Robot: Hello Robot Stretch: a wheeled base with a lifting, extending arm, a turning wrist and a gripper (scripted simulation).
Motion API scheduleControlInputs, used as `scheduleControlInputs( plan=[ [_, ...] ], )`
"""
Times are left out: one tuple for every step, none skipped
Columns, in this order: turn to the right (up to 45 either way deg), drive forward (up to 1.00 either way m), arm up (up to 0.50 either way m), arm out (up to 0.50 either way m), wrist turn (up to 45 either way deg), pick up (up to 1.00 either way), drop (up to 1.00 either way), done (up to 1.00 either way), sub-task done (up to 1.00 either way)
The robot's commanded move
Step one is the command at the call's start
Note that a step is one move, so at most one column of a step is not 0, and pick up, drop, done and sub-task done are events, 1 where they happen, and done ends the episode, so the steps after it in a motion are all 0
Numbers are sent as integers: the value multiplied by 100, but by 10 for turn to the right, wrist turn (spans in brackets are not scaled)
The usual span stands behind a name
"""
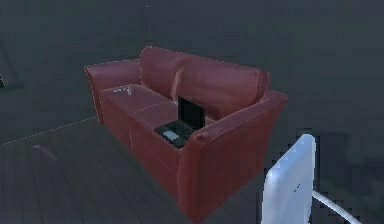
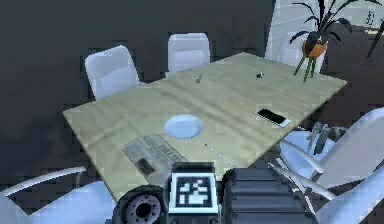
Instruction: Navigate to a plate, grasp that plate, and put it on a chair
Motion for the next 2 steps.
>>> scheduleControlInputs(
  plan=[
    [0, 0, 0, 44, 0, 0, 0, 0, 0],
    [0, 0, 0, 0, 450, 0, 0, 0, 0]
  ],
)
